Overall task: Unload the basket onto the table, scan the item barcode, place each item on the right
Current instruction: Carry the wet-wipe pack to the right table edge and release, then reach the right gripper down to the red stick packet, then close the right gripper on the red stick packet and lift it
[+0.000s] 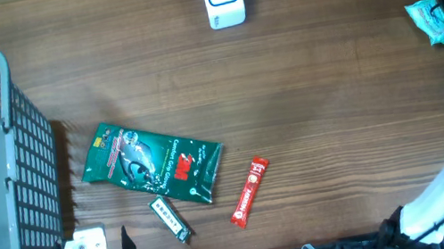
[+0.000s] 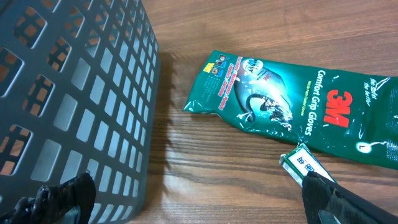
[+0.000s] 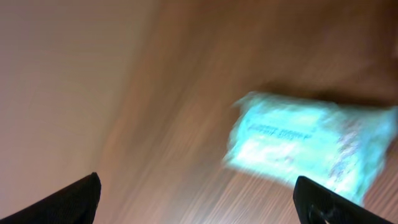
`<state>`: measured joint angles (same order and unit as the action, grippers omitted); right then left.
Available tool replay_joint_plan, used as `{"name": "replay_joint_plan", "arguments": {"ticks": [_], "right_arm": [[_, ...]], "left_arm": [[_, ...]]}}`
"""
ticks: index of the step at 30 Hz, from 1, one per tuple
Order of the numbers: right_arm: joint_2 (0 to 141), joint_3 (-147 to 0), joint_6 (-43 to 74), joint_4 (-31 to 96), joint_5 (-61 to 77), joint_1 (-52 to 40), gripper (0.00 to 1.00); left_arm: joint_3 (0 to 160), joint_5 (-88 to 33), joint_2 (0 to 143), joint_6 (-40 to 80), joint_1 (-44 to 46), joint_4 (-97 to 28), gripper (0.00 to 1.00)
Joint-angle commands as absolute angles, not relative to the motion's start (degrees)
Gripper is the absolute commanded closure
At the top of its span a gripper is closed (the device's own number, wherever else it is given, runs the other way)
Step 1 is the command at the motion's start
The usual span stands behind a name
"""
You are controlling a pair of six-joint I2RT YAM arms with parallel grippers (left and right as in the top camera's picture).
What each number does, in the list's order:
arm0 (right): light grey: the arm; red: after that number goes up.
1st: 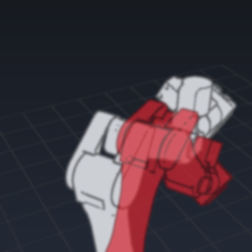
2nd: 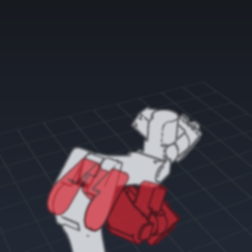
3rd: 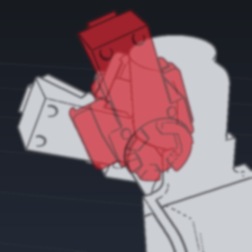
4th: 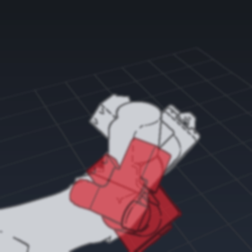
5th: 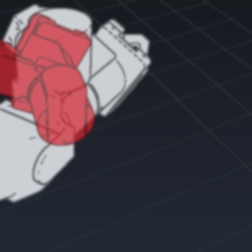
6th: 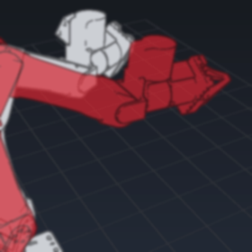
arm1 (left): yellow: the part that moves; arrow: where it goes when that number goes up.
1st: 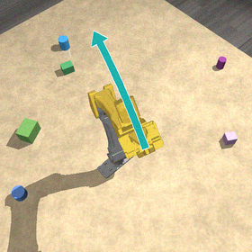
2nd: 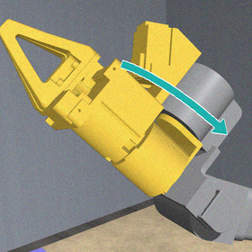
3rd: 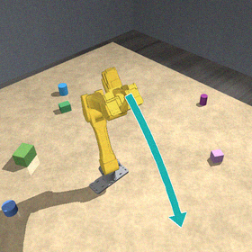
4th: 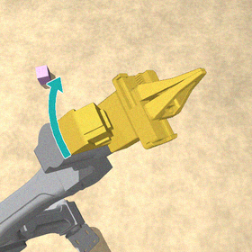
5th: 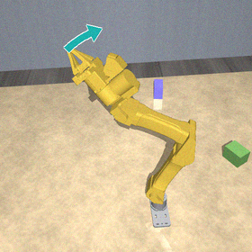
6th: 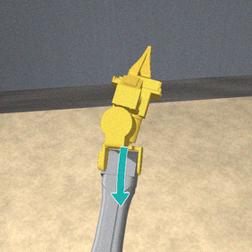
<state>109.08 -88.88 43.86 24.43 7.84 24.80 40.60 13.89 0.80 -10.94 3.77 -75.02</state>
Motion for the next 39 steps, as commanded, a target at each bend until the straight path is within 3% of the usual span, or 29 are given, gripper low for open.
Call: {"name": "replay_joint_plan", "arguments": {"ticks": [1, 9, 16, 21, 23, 25, 29, 33, 35, 39], "right_arm": [[96.9, -89.7, 39.0, 31.7, 24.5, 20.8, 0.0], [78.5, -89.6, 35.7, 55.7, 22.9, 6.6, 0.01], [80.0, -84.0, 34.1, 71.5, 21.3, -13.6, 0.0], [82.3, -69.1, 50.3, 68.7, 20.2, -23.9, 0.03], [83.5, -60.6, 58.9, 63.3, 22.0, -27.3, 0.08], [84.6, -54.7, 61.8, 55.4, 26.4, -29.6, 0.21], [86.8, -47.9, 68.3, 40.8, 28.4, -34.9, 0.23], [90.3, -46.8, 69.7, 34.4, 20.1, -38.4, 0.24], [92.2, -46.8, 69.6, 33.0, 18.8, -39.1, 0.36], [97.2, -46.8, 69.3, 32.9, 22.0, -39.8, 0.43]], "left_arm": [[40.7, 14.5, 0.4, -11.8, 4.0, -74.9, 0.0], [40.7, 14.5, 0.4, -11.8, 4.0, -74.9, 0.0], [40.7, 14.5, 0.4, -11.8, 4.0, -74.9, 0.0], [40.7, 14.5, 0.4, -11.8, 4.0, -74.9, 0.0], [40.7, 14.5, 0.4, -11.8, 4.0, -74.9, 0.0], [40.7, 14.5, 0.4, -11.8, 4.0, -74.9, 0.0], [40.7, 14.5, 0.4, -11.8, 4.0, -74.9, 0.0], [40.7, 14.5, 0.4, -11.8, 4.0, -74.9, 0.0], [40.7, 14.5, 0.4, -11.8, 4.0, -74.9, 0.0], [40.7, 14.5, 0.4, -11.8, 4.0, -74.9, 0.0]]}}
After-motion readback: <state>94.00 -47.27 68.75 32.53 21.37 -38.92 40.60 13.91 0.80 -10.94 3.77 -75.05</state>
